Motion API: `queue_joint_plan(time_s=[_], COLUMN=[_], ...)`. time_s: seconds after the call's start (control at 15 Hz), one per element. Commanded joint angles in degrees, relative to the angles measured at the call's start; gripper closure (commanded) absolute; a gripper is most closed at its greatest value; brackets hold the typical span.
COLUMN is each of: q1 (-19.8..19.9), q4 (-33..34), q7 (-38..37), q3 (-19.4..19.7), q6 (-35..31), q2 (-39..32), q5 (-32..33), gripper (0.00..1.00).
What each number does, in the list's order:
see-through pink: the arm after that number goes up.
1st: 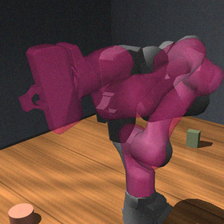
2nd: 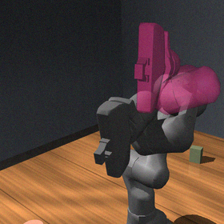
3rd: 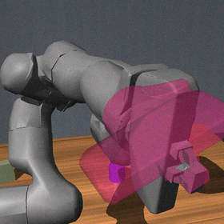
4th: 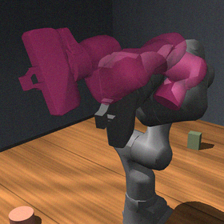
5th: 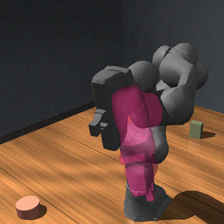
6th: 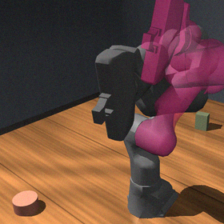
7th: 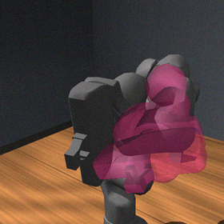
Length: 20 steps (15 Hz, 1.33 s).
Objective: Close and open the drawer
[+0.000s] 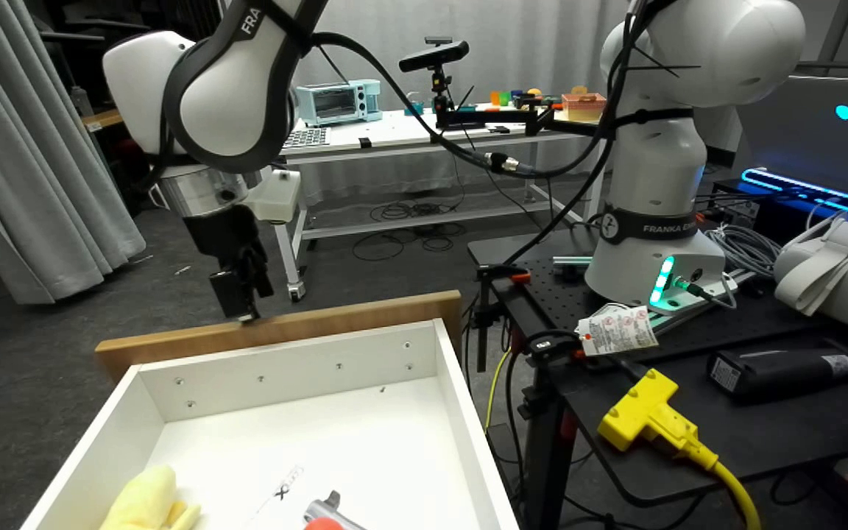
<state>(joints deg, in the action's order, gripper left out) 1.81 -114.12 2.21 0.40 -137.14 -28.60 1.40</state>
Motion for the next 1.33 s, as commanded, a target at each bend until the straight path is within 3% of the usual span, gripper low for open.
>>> queue_joint_plan(time_s=[0.0,0.53,0.67,1.27], q1=[2.0,4.1,4.2,2.5], q4=[3.3,6.0,6.8,12.3], q7=[4.2,13.0,14.5,17.2], q3=[-2.5,-8.8,-9.5,-12.0], q6=[2.4,10.2,12.7,20.1], q2=[-2.2,-2.5,-3.2,-8.0], q5=[-4.1,-16.0,-18.4,-23.0], gripper=[0.34,0.96,1.0,1.0])
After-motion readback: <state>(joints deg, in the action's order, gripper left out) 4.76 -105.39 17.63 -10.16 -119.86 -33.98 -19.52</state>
